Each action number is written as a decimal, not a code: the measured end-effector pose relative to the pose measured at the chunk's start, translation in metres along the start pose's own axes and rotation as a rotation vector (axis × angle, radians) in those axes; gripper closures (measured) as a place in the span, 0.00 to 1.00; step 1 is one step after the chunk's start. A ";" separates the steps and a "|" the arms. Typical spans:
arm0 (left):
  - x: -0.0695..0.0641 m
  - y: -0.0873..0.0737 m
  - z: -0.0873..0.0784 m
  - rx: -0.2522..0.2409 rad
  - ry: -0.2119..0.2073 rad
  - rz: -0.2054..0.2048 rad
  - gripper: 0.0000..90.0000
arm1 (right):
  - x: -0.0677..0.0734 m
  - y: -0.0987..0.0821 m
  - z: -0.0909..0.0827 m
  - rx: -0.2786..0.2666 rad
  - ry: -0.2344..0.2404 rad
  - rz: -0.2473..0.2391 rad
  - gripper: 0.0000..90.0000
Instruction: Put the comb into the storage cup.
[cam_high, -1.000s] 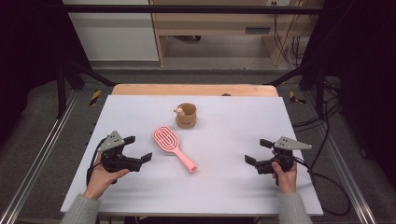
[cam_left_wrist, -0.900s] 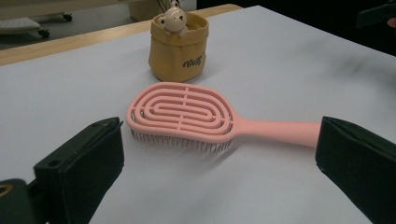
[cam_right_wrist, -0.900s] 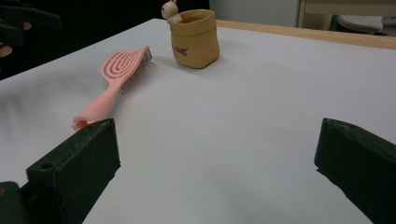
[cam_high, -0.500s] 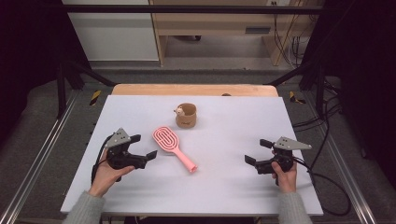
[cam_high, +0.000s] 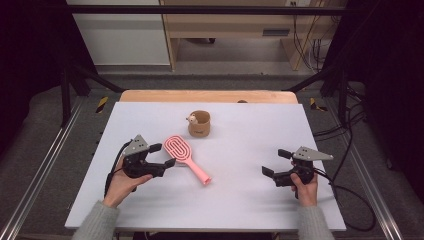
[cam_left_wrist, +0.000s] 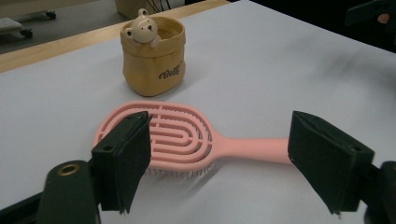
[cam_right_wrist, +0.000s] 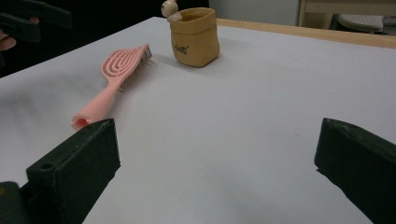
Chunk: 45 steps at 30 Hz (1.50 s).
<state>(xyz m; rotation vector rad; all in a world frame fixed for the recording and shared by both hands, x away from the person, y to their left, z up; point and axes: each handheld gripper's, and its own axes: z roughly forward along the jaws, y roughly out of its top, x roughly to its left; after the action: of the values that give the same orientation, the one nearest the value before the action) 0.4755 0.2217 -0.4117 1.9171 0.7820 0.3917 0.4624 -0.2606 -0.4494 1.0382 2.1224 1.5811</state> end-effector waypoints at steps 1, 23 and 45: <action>-0.001 0.001 0.001 0.001 -0.004 -0.001 0.24 | 0.000 0.000 0.000 0.000 0.000 0.000 0.00; -0.011 0.013 0.018 0.037 -0.006 -0.024 0.69 | 0.000 0.000 0.001 0.001 0.002 -0.001 0.00; -0.023 0.016 0.040 0.106 -0.004 -0.042 0.90 | 0.000 0.000 0.001 0.001 0.004 0.000 0.00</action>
<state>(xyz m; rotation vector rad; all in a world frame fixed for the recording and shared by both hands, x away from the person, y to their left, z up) 0.4869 0.1741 -0.4146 1.9954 0.8542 0.3260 0.4625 -0.2598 -0.4500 1.0368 2.1255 1.5839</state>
